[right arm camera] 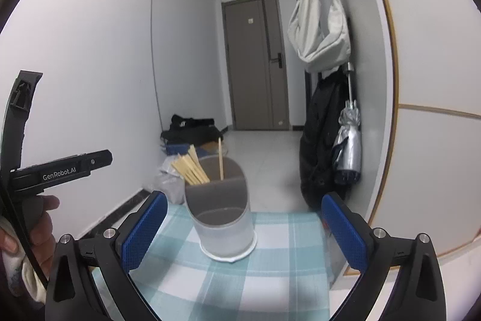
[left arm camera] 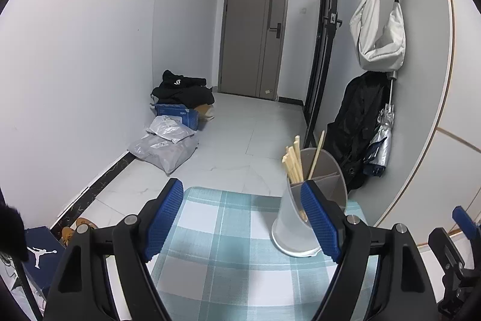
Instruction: Organize utensils
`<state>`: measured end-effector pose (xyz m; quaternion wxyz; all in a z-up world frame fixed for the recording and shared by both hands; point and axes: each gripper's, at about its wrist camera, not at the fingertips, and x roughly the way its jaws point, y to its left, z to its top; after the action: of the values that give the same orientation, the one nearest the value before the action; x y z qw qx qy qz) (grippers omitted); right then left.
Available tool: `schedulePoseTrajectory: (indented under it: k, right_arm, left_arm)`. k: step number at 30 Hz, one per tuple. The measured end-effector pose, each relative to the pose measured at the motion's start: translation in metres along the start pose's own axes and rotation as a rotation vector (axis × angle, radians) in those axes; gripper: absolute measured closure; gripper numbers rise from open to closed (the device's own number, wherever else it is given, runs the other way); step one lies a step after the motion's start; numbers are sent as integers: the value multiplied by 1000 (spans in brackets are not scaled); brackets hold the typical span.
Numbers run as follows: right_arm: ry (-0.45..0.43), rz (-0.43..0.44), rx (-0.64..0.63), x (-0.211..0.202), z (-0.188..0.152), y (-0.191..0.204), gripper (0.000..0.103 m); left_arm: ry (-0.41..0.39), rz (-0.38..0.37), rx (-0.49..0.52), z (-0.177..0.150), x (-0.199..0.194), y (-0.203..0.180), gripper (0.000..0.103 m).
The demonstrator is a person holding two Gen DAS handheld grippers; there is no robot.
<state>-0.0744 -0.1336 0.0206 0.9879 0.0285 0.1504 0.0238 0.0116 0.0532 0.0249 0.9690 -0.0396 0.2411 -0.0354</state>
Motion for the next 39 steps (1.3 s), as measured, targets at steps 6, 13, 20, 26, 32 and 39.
schedulePoseTrajectory:
  k: [6, 13, 20, 26, 32, 39]
  right_arm:
    - [32, -4, -4, 9, -6, 3, 0]
    - [70, -20, 99, 19, -6, -13, 0]
    - [78, -6, 167, 18, -6, -22, 0]
    - [69, -11, 145, 15, -5, -18, 0]
    - [68, -15, 133, 14, -5, -15, 0]
    - [67, -2, 126, 12, -5, -14, 0]
  left_arm:
    - [53, 10, 4, -8, 8, 0, 25]
    - [63, 12, 7, -7, 8, 1, 25]
    - [26, 47, 14, -7, 3, 5, 25]
    - [20, 42, 32, -8, -1, 1, 25]
    - [26, 29, 13, -8, -1, 4, 25]
    - [20, 10, 8, -8, -4, 3, 25]
